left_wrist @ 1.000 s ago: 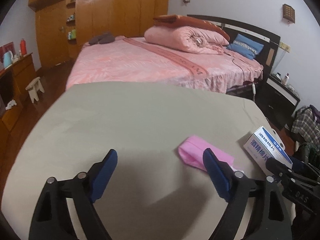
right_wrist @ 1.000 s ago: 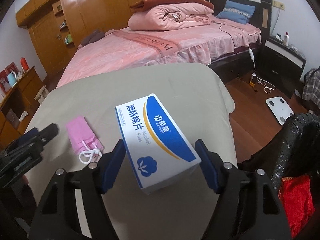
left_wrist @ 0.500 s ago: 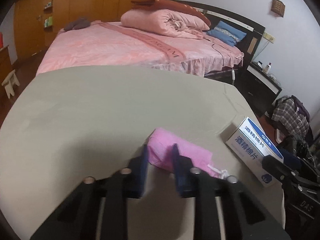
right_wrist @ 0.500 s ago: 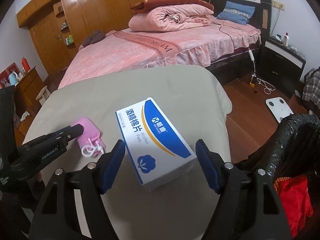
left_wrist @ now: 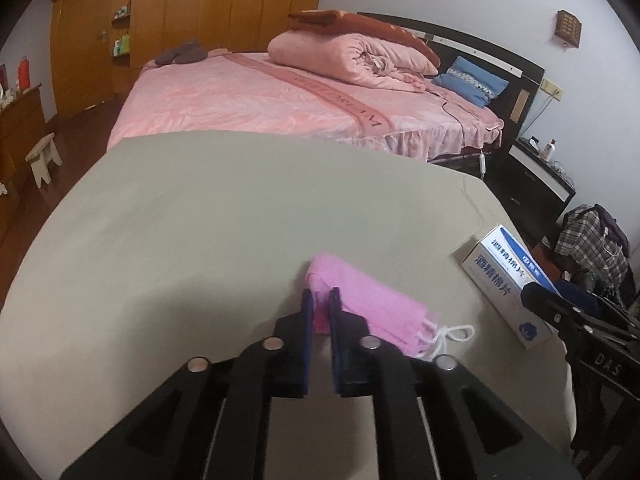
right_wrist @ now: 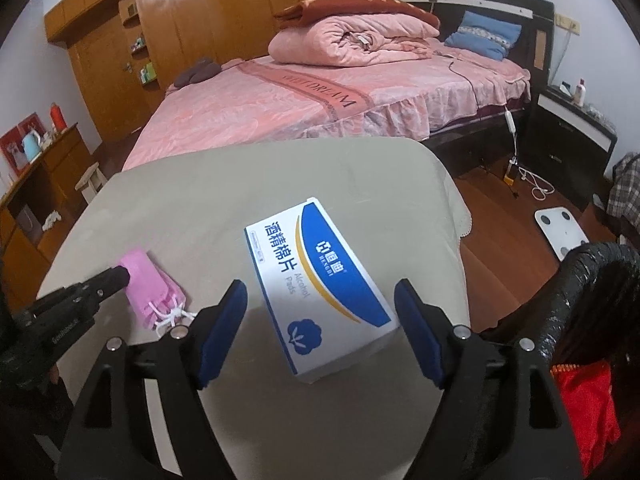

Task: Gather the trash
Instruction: 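Grasp the pink mask with the left tool while the right tool lifts the box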

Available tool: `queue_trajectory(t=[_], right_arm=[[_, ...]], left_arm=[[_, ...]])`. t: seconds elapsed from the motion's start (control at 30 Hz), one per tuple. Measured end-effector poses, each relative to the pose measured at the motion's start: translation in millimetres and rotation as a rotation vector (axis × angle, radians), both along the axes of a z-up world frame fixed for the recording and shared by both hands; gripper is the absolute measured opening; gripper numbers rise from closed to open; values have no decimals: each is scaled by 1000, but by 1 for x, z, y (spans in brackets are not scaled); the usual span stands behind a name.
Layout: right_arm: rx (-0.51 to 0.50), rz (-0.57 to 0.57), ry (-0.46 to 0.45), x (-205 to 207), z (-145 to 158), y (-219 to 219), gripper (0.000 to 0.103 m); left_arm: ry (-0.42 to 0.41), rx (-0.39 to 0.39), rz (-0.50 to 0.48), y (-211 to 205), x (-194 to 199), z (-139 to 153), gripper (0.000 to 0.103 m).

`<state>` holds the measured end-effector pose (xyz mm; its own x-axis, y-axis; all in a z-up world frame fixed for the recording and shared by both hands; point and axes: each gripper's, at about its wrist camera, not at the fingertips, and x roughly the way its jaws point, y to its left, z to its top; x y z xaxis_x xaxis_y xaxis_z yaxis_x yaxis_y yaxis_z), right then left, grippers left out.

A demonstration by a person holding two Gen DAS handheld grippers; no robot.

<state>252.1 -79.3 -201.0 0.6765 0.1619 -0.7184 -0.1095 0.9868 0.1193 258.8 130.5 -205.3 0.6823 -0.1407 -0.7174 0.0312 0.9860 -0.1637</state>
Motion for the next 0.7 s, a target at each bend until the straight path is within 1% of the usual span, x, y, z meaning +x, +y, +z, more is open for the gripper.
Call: queue_trajectory(t=[0.03, 0.07, 0.2, 0.3, 0.33, 0.37, 0.43, 0.47, 0.5, 0.57, 0.7], right_arm=[[-3, 3, 2, 0, 0, 1, 75], [-4, 7, 4, 1, 0, 0, 75], [1, 2, -2, 1, 3, -3, 75], [6, 0, -3, 0, 4, -4, 75], [5, 3, -4, 0, 5, -4, 75], [2, 8, -6, 1, 5, -3, 75], [-3, 15, -9, 1, 5, -1, 75], [-5, 16, -8, 1, 5, -1, 75], [-8, 19, -6, 2, 5, 0, 75], [-25, 22, 8, 5, 3, 2, 75], [-47, 22, 28, 10, -4, 5, 75]], left_arm=[[4, 0, 4, 1, 2, 0, 29], [2, -3, 7, 3, 3, 0, 37], [16, -14, -3, 6, 13, -2, 48], [39, -8, -38, 1, 19, -7, 50], [42, -9, -48, -1, 19, -8, 49], [43, -11, -66, -5, 19, -9, 43], [43, -16, -85, -10, 18, -9, 28], [38, -7, -81, -11, 17, -8, 21], [34, -4, -79, -12, 16, -8, 16], [27, 6, -61, -12, 13, -7, 10], [-4, 51, -20, -14, 6, 1, 6]])
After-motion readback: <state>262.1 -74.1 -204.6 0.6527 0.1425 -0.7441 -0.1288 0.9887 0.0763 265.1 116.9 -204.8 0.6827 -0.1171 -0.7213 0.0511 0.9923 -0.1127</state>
